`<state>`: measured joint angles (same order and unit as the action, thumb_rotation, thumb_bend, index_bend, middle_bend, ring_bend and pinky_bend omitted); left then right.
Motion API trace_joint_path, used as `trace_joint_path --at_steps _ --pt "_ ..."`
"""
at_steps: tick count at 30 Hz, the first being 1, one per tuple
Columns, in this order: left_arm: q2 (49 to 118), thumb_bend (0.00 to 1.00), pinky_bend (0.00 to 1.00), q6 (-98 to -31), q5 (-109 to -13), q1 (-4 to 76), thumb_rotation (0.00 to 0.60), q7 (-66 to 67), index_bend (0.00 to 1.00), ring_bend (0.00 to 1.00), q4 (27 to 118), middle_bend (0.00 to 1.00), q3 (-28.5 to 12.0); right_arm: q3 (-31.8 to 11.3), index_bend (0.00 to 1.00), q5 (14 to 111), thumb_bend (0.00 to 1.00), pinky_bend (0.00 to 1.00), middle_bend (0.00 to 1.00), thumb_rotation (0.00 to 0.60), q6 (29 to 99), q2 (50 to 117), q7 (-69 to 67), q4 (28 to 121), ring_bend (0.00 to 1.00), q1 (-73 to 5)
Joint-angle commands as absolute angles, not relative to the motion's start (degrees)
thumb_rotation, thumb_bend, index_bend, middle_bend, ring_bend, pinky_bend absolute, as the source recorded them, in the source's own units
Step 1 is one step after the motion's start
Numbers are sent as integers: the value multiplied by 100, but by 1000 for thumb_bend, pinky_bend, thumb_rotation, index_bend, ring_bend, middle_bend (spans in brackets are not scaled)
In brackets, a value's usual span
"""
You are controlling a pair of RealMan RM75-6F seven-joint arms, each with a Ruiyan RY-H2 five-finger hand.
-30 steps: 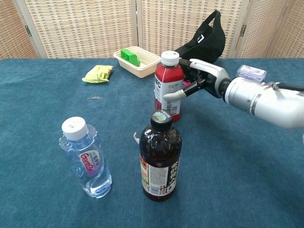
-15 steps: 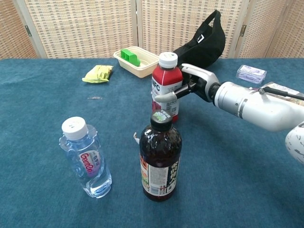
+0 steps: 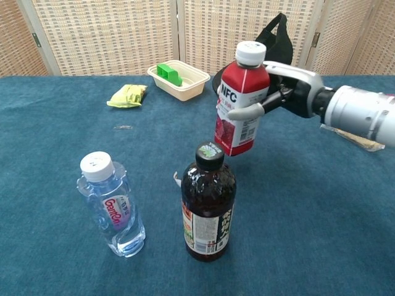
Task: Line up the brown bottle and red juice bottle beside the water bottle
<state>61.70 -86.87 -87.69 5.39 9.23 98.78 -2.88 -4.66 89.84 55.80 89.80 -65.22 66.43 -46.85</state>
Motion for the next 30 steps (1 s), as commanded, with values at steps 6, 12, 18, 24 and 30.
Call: trace_joint_path --at_steps 6,12,18,24,30 --pt "6230 222 28 -8688 -8859 568 600 1049 104 59 9951 59 -263 252 672 9575 336 315 549 600 6086 7606 -6373 8163 396 -4197" --pt "6241 222 28 -8705 -8894 574 600 1146 104 59 10023 59 -259 631 672 9852 334 315 549 600 6251 7546 -6370 8289 396 -3994" --pt "6229 222 28 -8734 -8925 559 600 1178 104 59 10034 59 -242 883 672 10030 329 315 549 600 6299 7758 -6348 8067 396 -3884" --pt "6261 222 28 -8768 -8909 520 600 1144 104 59 9992 59 -222 1048 672 10167 329 315 549 600 6355 7945 -6367 7858 396 -3831" --pt "6286 222 28 -8776 -8950 512 600 1080 104 59 9929 59 -198 1177 672 10290 326 315 529 600 6417 8037 -6328 7734 390 -3812"
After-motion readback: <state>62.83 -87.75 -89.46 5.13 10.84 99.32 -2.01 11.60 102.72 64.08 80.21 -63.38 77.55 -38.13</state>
